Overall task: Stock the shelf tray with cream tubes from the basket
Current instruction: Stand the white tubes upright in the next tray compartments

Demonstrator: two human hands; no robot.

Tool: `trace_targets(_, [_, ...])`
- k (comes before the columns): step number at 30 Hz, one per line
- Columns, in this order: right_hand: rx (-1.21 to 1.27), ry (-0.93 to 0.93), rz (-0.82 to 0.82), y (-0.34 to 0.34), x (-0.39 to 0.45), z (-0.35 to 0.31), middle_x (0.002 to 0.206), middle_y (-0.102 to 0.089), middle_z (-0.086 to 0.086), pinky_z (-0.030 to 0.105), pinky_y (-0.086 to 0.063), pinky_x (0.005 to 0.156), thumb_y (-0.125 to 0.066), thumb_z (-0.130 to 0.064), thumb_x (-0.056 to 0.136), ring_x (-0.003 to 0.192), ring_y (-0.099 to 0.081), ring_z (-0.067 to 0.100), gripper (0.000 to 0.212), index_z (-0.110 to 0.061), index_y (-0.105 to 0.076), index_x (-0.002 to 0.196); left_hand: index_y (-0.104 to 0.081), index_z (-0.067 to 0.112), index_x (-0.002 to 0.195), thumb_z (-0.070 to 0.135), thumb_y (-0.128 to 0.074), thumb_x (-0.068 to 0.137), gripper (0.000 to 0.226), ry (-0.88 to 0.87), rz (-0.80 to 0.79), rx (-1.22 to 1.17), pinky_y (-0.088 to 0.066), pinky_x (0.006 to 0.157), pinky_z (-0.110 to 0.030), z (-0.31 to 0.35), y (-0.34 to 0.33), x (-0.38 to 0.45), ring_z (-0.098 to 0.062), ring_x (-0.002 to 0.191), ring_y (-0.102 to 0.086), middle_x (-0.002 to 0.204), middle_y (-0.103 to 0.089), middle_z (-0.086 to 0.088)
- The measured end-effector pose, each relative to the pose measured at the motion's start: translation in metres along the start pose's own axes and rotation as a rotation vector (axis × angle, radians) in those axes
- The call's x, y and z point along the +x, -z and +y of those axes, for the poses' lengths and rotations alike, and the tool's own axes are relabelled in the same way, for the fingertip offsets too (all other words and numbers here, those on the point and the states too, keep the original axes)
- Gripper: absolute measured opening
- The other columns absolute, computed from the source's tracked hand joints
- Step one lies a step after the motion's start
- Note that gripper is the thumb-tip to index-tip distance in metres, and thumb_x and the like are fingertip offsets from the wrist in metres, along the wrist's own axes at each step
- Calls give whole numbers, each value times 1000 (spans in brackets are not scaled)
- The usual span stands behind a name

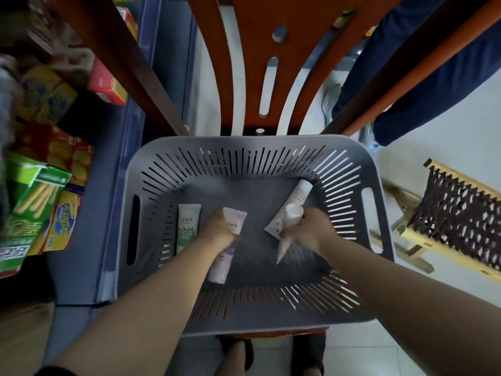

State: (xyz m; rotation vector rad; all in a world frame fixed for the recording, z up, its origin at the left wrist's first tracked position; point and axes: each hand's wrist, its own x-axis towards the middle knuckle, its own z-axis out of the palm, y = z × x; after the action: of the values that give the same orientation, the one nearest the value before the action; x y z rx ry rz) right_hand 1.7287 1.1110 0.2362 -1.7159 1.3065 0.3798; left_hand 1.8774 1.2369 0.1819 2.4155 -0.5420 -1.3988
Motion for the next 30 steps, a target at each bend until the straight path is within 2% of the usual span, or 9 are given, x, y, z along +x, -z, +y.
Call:
trace_targets(3, [164,22,-19,15,-19,-14,74,-68,12,44,-58,68,-75,-11,65,72,-68,30,16,-12,-61,73,-52,9,98,5,-77,71,37,61,59,-263,-44,66,-26,2,14,-27,-21,83,-59,92,-61,-8])
trace_targets(7, [484,28,-142,34,-60,-39,83,-65,16,34,-59,64,-69,4,75,73,-65,25,25,-8,-59,95,-51,12,84,3,-77,72,30,59,151,-562,-49,69,-29,12,36,-83,-20,76,-60,83,-61,-5])
trace_targets(9, [615,48,-169,42,-81,-48,96,-64,23,32,-60,63,-67,7,76,78,-66,30,28,-9,-58,98,-54,4,97,2,-78,71,35,45,187,-676,-52,65,-29,17,43,-111,-20,75,-62,90,-63,-11])
trace_targets(13, [830,79,-240,59,-128,-62,108,-61,25,32,-59,66,-62,6,82,84,-67,36,20,-10,-54,92,-46,15,114,13,-82,69,57,29,292,-763,-49,65,-30,30,56,-169,-23,97,-61,106,-62,-4])
trace_targets(17, [980,116,-354,73,-182,-80,108,-61,19,35,-58,75,-59,2,86,88,-67,36,12,-8,-51,87,-51,11,102,5,-80,70,43,-28,412,-892,-51,73,-31,47,70,-233,-23,93,-61,103,-63,-8])
trace_targets(20, [1005,126,-364,77,-223,-97,93,-62,13,42,-54,82,-57,-2,89,84,-63,29,16,-6,-49,76,-43,9,107,1,-76,73,48,-63,527,-988,-51,60,-24,56,76,-280,-22,90,-59,106,-60,-11])
trace_targets(23, [818,291,-373,81,-263,-114,83,-58,13,32,-47,66,-57,-2,89,79,-57,23,16,-7,-52,74,-43,14,105,6,-77,73,47,-80,628,-1099,-54,66,-35,63,85,-329,-22,85,-62,111,-62,-11])
trace_targets(25, [679,420,-390,88,-292,-128,83,-58,8,28,-44,64,-62,-2,86,78,-56,19,4,-3,-58,87,-42,15,110,7,-80,71,55,-92,702,-1136,-55,75,-39,68,96,-363,-22,88,-62,111,-61,-11])
trace_targets(30, [605,541,-504,115,-357,-177,92,-60,2,28,-46,72,-63,0,84,84,-58,18,29,-10,-54,109,-45,12,104,5,-78,72,47,-261,869,-1087,-51,65,-25,85,137,-448,-12,76,-59,101,-61,-7])
